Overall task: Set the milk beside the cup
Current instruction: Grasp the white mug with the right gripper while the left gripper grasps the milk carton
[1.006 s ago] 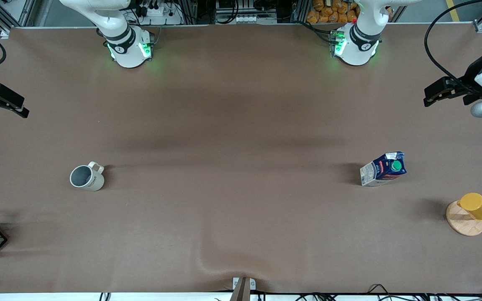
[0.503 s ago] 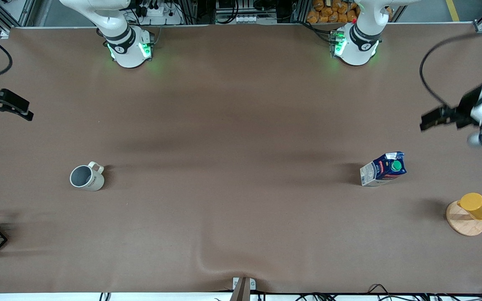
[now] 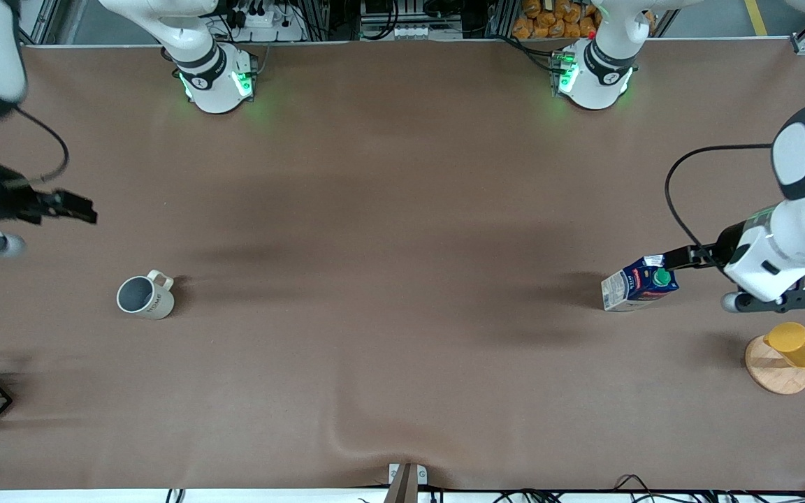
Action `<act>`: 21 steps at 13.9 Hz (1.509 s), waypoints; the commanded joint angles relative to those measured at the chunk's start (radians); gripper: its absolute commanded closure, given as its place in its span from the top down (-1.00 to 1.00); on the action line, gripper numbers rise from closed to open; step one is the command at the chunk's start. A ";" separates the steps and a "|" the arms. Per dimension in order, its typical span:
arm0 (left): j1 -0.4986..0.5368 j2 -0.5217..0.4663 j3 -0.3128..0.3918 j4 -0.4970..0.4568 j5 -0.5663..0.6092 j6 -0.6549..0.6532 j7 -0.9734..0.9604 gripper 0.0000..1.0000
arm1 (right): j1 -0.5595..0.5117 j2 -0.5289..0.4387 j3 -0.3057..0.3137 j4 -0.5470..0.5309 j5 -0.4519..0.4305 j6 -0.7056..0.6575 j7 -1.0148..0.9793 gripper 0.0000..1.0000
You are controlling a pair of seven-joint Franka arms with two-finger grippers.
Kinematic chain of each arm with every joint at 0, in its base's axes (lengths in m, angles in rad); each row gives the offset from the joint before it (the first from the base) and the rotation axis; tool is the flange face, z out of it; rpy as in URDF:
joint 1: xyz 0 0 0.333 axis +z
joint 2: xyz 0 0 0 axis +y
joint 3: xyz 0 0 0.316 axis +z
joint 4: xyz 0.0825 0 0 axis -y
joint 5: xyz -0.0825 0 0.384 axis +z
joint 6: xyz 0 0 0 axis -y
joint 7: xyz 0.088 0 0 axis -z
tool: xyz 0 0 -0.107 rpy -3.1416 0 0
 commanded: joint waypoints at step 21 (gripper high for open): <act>-0.005 0.078 0.003 -0.169 0.096 0.174 -0.002 0.93 | -0.117 0.377 0.008 -0.121 0.082 0.530 -0.261 -1.00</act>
